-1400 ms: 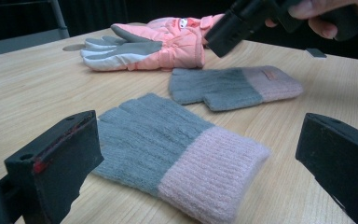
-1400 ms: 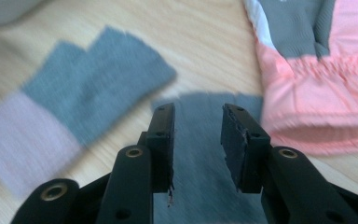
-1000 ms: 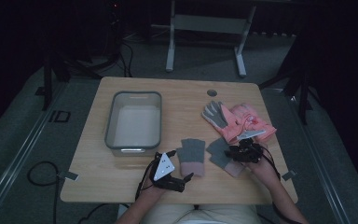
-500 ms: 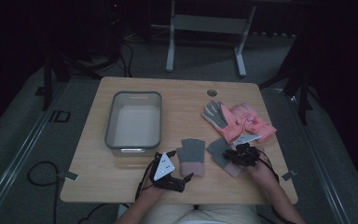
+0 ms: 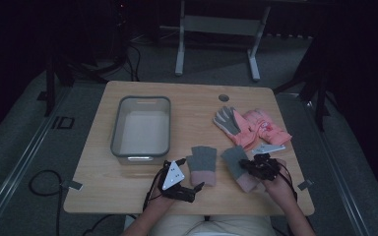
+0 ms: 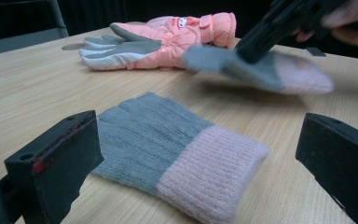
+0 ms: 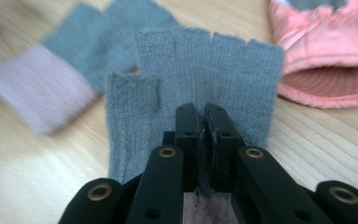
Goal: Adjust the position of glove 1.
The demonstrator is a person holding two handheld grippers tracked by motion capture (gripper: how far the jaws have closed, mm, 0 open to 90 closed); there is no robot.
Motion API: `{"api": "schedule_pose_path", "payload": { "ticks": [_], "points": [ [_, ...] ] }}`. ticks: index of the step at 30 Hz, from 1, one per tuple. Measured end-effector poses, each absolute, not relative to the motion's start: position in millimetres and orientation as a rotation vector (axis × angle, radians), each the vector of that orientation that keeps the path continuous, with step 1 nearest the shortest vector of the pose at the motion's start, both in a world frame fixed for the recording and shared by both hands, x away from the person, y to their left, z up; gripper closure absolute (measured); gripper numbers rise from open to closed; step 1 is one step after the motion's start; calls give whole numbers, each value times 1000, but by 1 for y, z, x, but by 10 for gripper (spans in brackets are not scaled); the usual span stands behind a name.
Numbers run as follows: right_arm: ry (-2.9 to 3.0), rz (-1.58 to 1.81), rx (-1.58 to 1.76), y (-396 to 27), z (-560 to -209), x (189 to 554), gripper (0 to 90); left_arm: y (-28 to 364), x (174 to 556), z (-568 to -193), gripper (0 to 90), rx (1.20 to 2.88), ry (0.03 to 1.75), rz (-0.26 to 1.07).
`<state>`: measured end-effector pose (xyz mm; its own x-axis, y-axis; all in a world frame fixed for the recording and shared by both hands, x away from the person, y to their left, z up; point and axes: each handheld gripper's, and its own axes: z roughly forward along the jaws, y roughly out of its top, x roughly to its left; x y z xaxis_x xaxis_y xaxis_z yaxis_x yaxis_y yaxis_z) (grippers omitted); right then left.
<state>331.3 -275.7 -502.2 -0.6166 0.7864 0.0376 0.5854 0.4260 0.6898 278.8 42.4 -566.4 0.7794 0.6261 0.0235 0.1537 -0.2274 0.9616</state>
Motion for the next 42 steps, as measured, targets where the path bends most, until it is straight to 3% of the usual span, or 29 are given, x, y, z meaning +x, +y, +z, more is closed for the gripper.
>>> {"api": "schedule_pose_path", "payload": {
  "ticks": [10, 16, 29, 38, 42],
  "points": [
    [2139, 1044, 1381, -283, -475, 292, 847, 42, 279, -566, 0, 1781, 603, 494],
    [1990, 956, 1509, -291, -492, 286, 847, 42, 278, -566, 0, 1780, 606, 500],
    [1935, 829, 1667, -303, -544, 308, 832, 42, 278, -566, 0, 1783, 602, 504],
    [1974, 821, 1650, -307, -544, 315, 695, 42, 278, -566, 0, 1785, 601, 502],
    [2092, 813, 1430, -313, -531, 318, 615, 42, 277, -566, 0, 1789, 573, 487]
  ]
}}
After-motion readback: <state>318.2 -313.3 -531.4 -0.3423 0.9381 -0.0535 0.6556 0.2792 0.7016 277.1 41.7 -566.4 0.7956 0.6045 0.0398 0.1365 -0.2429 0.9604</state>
